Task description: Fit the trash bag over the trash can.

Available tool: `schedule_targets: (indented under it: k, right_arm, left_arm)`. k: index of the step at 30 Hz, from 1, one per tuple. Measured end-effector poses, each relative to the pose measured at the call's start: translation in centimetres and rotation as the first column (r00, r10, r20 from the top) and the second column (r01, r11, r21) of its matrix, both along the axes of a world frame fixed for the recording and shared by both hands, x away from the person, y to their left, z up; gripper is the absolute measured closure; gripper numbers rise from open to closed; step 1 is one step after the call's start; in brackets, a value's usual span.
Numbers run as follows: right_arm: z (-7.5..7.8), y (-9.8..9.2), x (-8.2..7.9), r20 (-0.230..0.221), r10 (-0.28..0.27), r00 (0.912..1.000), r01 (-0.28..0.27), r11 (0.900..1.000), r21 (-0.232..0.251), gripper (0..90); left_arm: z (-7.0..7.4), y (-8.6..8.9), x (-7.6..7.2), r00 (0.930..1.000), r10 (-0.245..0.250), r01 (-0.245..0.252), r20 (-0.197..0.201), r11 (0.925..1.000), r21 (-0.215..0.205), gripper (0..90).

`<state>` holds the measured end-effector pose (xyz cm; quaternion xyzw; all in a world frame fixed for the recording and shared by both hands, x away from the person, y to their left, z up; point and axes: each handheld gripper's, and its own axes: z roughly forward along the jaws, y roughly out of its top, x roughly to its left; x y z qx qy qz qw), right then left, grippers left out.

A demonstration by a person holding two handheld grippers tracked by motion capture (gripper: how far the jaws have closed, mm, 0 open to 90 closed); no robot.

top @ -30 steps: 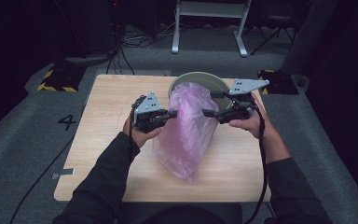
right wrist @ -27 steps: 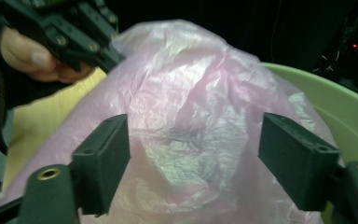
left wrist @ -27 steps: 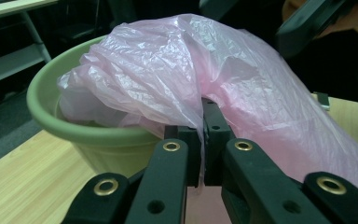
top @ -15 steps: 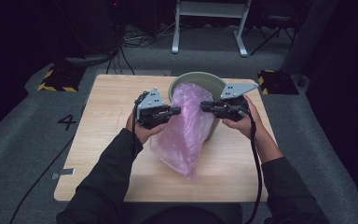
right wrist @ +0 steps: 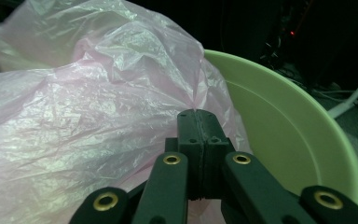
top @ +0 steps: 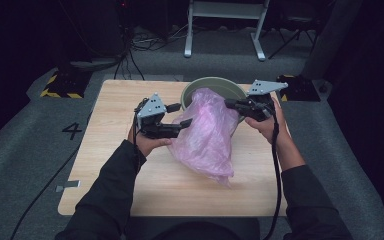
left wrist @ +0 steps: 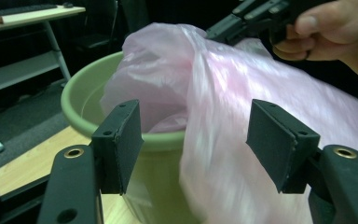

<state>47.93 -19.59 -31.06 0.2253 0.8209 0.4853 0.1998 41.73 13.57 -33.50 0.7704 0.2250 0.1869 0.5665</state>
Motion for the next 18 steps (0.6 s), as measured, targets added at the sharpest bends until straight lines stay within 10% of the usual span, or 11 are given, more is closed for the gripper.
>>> schedule_targets:
  k: [7,18]
  right_arm:
    - [-0.2,-0.7,1.3,-0.014,-0.058,0.9982,0.057,0.998,-0.017,87.4]
    - [-0.8,-0.6,2.2,-0.022,-0.097,0.995,0.096,0.994,-0.048,67.1]
  left_arm:
    - [-0.9,0.7,0.0,0.9992,-0.033,0.033,-0.025,0.9994,0.014,40.0]
    - [-2.0,-0.4,0.2,0.9927,-0.119,0.12,-0.015,0.9881,0.095,84.5]
